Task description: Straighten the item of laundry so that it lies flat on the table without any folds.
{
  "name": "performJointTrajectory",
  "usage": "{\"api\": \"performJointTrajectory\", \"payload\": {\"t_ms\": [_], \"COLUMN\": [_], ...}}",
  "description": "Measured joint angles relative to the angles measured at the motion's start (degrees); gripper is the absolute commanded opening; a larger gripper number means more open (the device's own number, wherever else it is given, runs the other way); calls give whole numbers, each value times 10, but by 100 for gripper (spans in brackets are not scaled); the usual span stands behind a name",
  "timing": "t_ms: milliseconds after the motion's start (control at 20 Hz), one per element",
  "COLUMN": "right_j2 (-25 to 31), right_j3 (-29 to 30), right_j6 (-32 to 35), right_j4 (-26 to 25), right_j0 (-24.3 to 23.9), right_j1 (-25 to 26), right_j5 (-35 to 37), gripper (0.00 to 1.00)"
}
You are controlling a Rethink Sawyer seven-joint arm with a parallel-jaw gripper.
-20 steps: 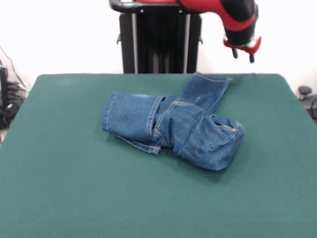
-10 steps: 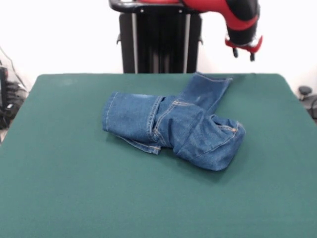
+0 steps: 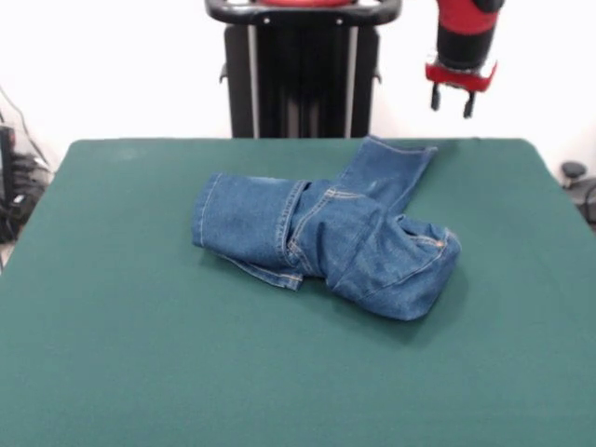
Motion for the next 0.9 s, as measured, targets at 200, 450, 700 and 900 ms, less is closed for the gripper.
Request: {"api": "performJointTrajectory", "payload": {"t_ms": [200,450,700,900], "right_j2": [-36,-60,-64,-65], "right_j3": [-4,-10,-17,-22], "right_j6": [0,0,0,0], "right_j4": [4,4,4,4], "right_j0": [31,37,24,17], "right_j1": [-33,-58,-58,-51], "right_j5": [41,82,85,84], "gripper": [100,100,100,100]}}
